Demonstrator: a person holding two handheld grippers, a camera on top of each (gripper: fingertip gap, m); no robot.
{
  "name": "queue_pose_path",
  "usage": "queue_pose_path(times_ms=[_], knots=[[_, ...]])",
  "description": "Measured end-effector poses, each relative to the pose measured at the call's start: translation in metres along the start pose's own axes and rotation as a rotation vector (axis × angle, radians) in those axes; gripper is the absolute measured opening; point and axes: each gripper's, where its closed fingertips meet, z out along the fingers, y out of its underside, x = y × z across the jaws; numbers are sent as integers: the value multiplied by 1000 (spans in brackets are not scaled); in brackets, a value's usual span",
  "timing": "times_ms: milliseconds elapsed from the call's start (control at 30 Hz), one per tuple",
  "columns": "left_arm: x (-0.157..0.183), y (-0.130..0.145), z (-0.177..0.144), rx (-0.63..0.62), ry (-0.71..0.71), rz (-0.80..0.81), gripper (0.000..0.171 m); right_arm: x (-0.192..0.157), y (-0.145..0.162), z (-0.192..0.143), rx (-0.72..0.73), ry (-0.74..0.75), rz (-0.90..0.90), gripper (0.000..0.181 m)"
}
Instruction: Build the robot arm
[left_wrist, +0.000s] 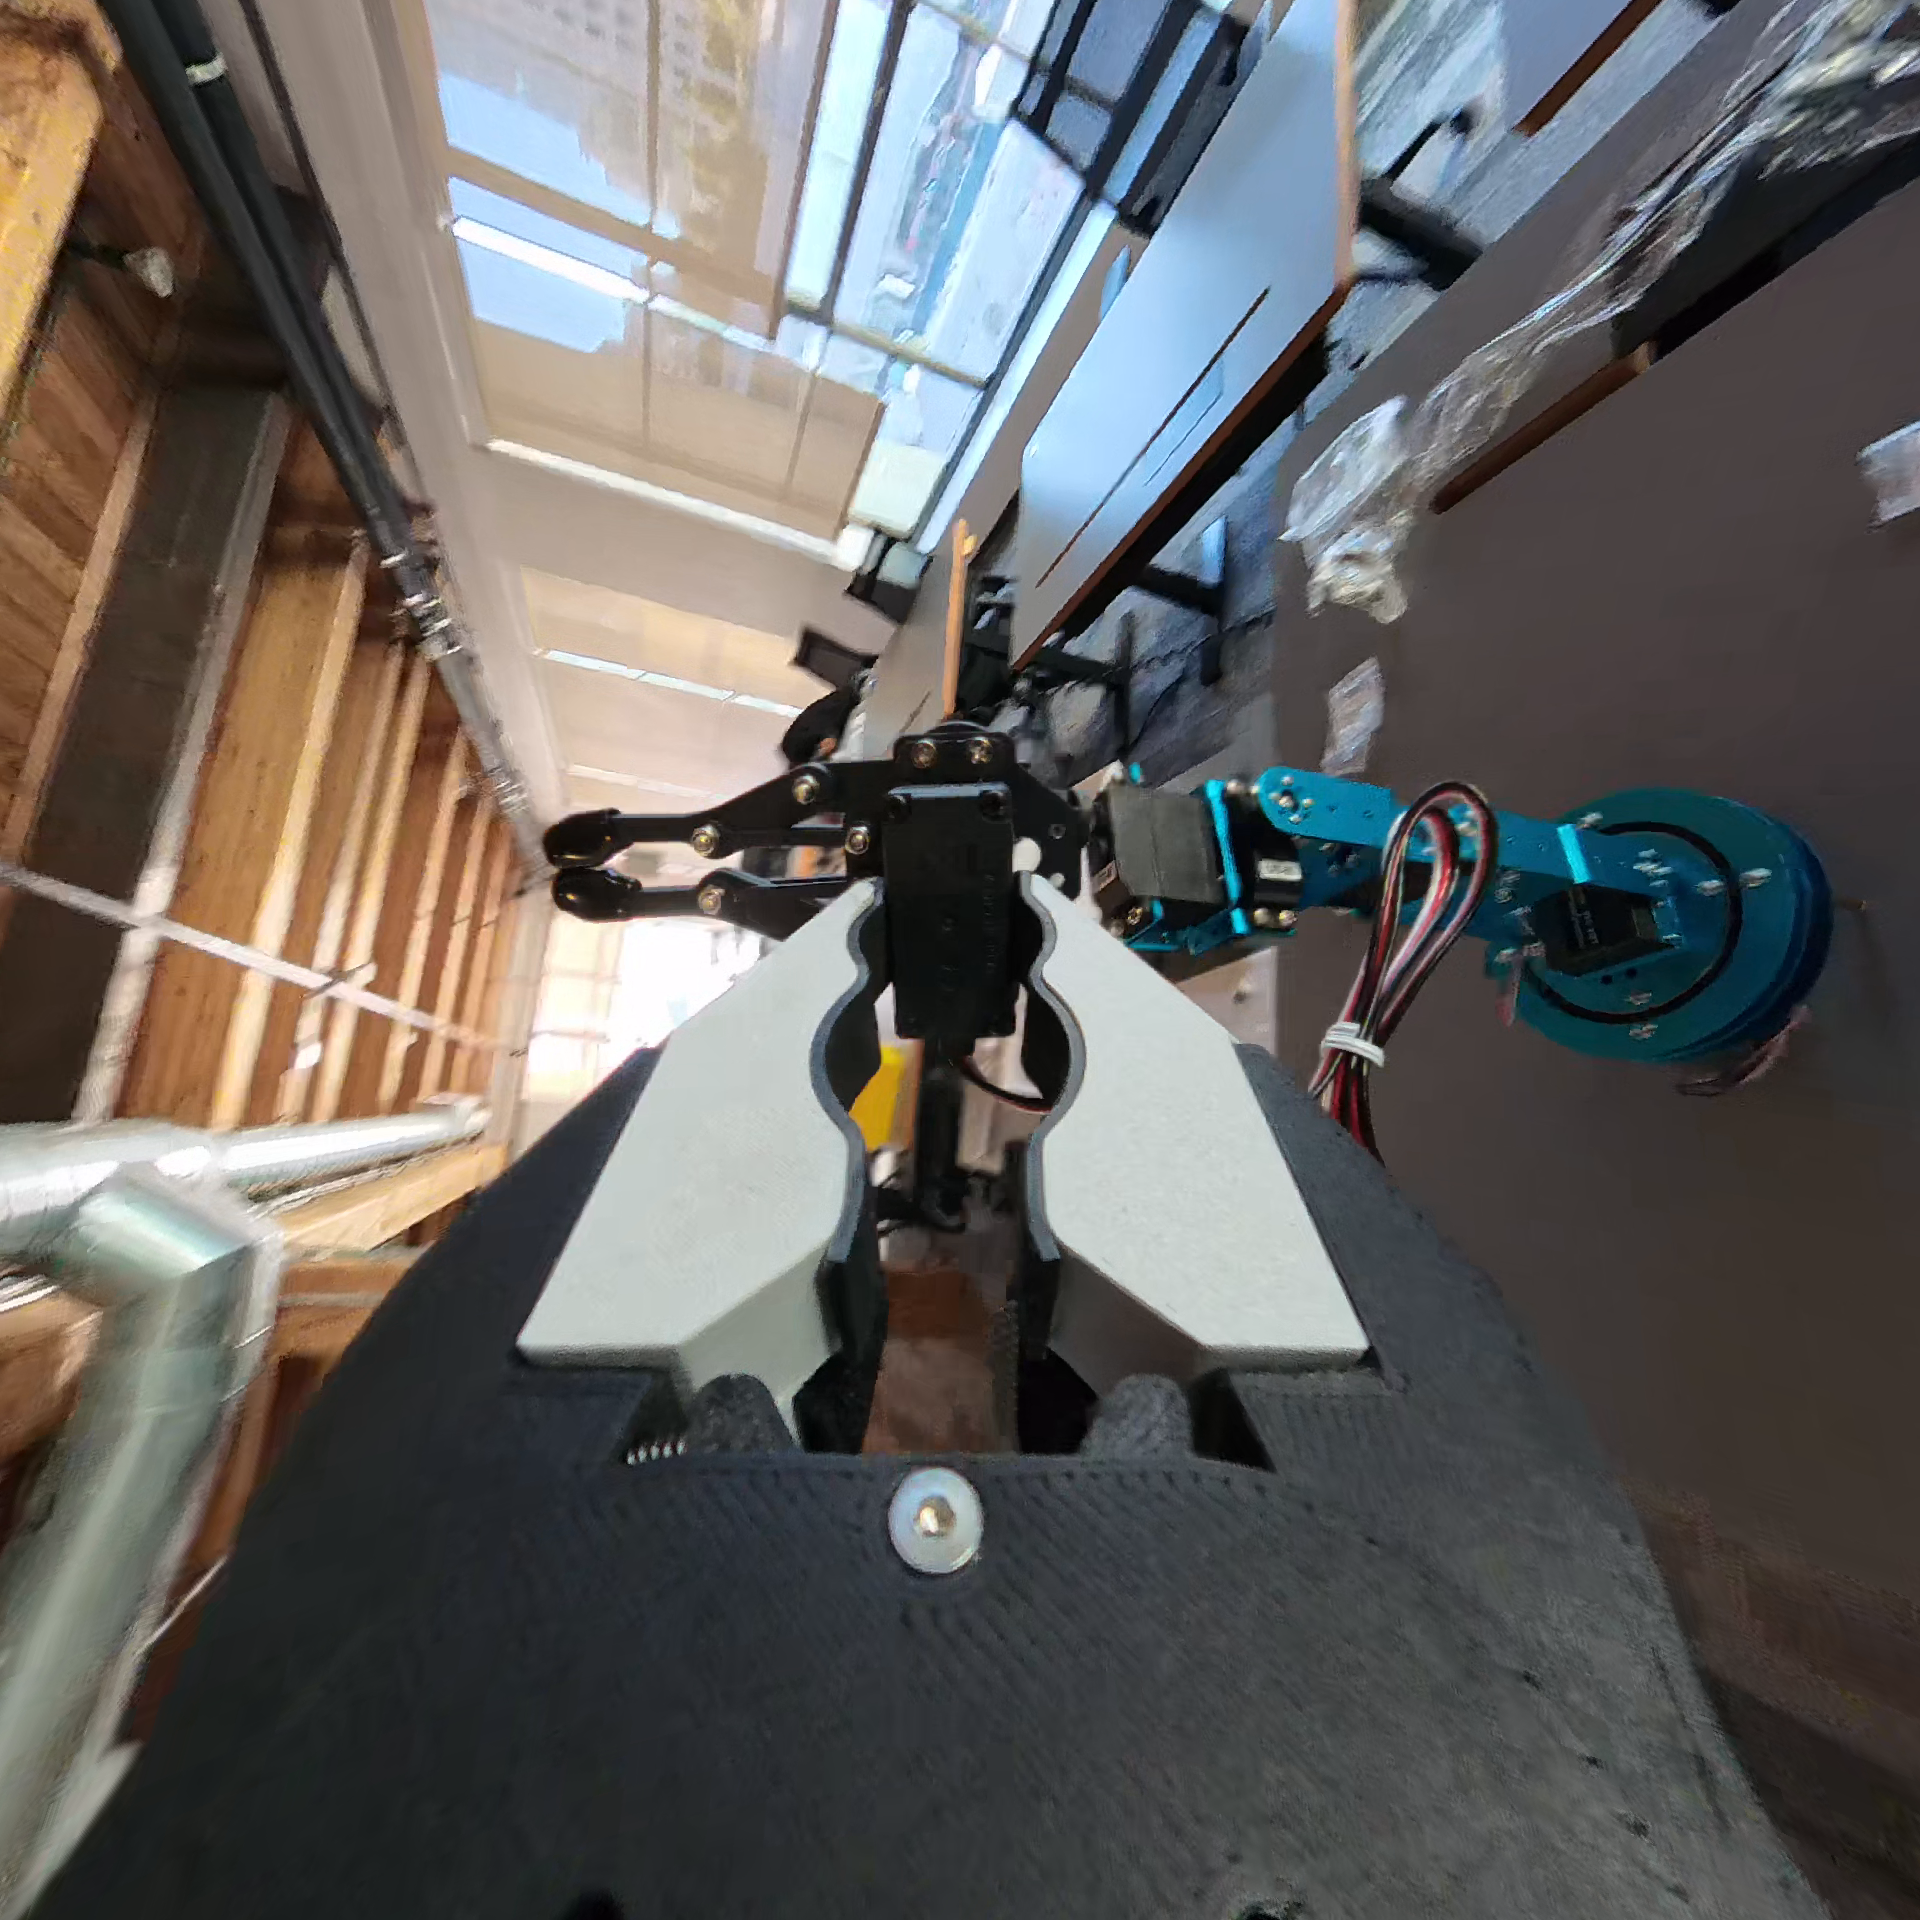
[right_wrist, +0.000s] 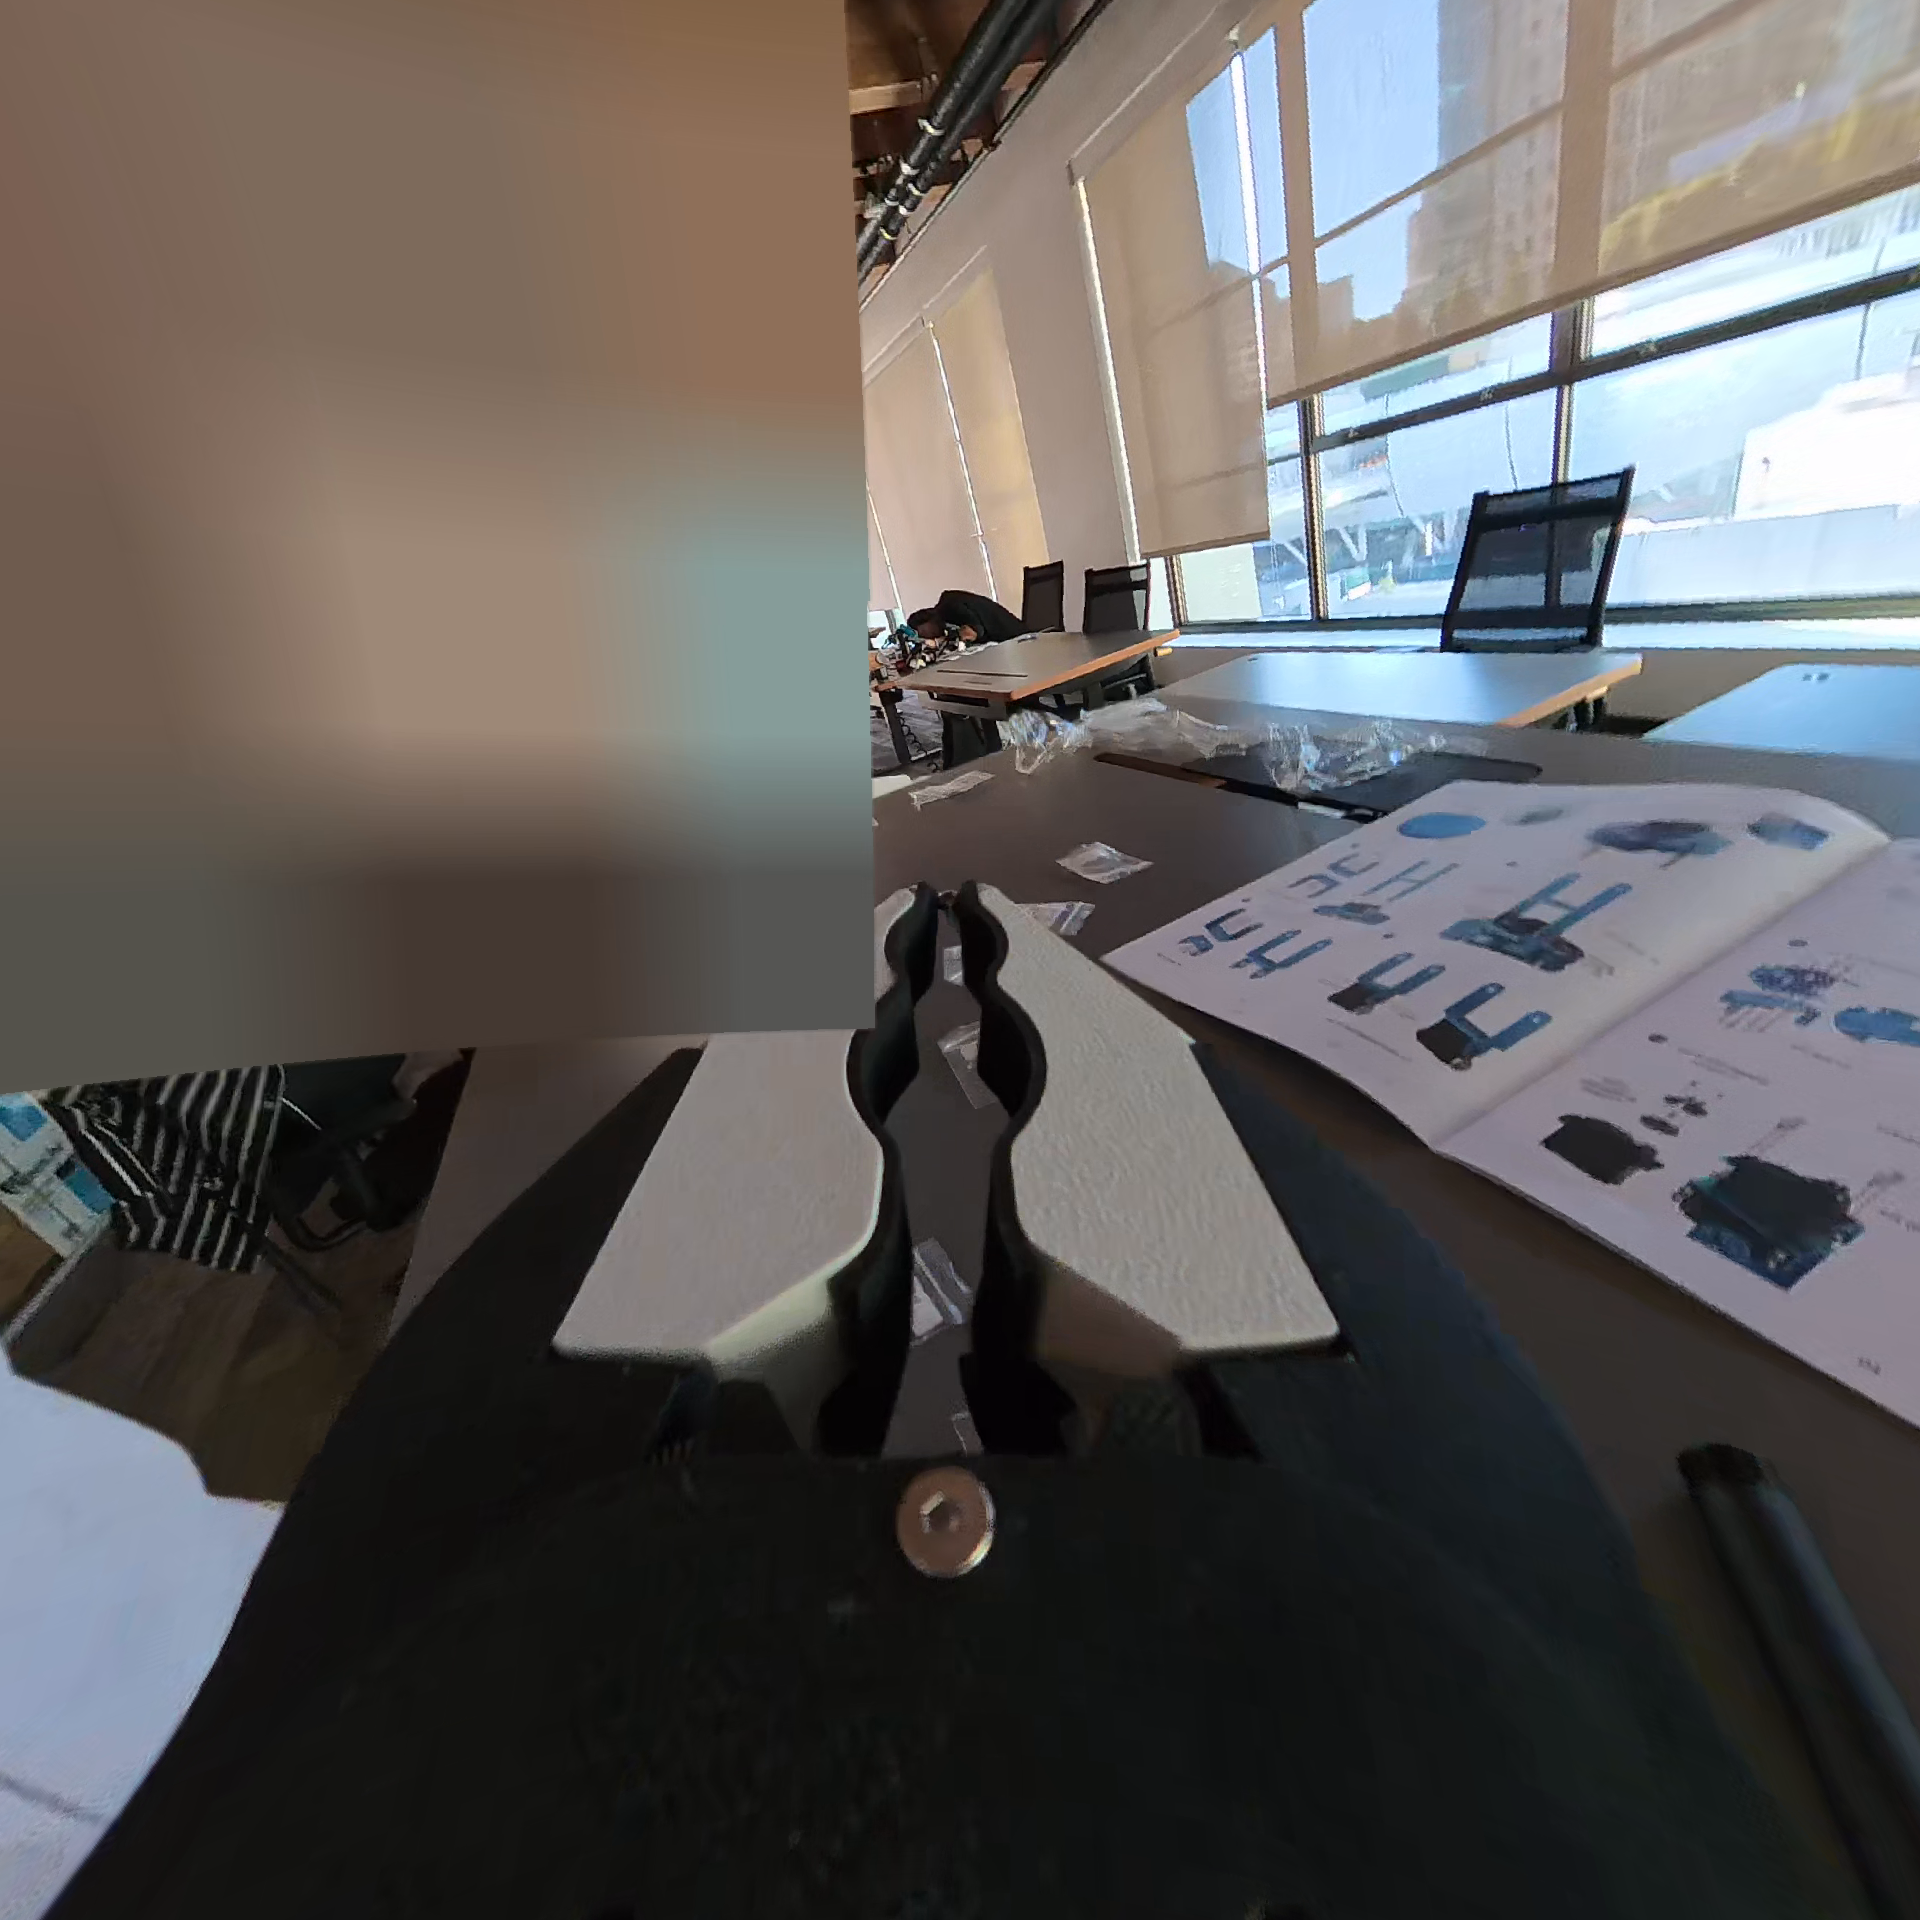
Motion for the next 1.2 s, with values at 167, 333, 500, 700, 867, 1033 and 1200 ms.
queue_pose_path(times_ms=[167,333,500,700,867,1033,1200], knots=[[7,17,24,106,235,-94,22,-26,-10,4,2,5,-233,3],[-5,35,52,133,259,-60,21,-48,-5,24,-50,44,-358,3],[-14,30,57,119,315,56,22,-88,-5,42,-3,96,-415,3],[-46,21,55,262,264,279,21,-132,-6,82,125,129,-419,3],[-50,30,43,669,373,248,21,-156,-8,107,191,186,-430,3],[-52,37,31,1128,334,131,21,-169,-6,117,150,228,-416,3],[-42,45,46,1286,294,19,21,-176,-15,116,92,229,-473,3]])
